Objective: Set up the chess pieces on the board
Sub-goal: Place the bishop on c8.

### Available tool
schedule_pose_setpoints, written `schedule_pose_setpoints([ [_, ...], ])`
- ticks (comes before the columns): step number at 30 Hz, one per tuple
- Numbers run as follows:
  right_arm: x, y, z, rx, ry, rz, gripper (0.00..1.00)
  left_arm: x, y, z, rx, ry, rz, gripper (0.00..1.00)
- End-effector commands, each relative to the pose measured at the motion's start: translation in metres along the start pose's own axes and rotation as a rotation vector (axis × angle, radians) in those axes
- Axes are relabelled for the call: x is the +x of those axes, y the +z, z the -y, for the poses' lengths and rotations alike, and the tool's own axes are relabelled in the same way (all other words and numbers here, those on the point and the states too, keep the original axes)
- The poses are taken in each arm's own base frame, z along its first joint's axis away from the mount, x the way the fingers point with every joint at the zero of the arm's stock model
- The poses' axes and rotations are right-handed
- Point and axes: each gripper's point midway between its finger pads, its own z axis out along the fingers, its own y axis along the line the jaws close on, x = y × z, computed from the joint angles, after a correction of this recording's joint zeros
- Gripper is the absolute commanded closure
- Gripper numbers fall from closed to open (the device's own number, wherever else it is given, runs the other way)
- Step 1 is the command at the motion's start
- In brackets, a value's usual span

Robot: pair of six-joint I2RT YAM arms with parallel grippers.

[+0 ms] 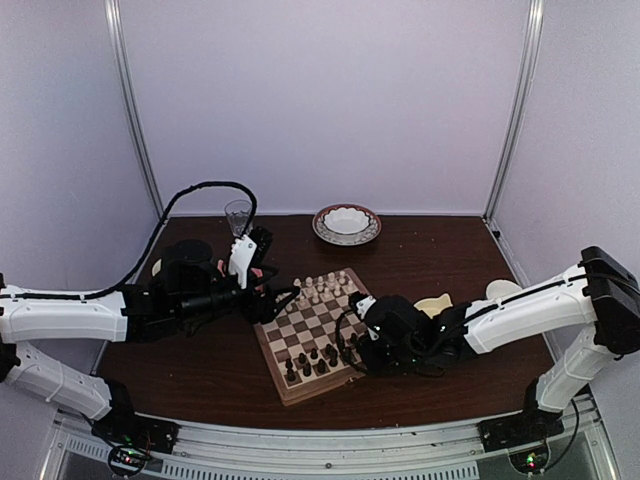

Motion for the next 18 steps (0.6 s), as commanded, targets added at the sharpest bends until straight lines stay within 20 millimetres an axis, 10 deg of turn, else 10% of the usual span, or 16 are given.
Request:
schedule_pose_setpoints([
  [1, 0.0042, 0.0025, 0.0045, 0.013, 0.018, 0.0, 0.94, -0.0102, -0.0038, -0.0006, 0.002, -0.001, 0.042, 0.3],
  [18, 0.0056, 0.0062, -0.0001, -0.004, 0.011, -0.014, 0.91, -0.0102, -0.0021, 0.0012, 0.012, 0.0, 0.038, 0.3],
])
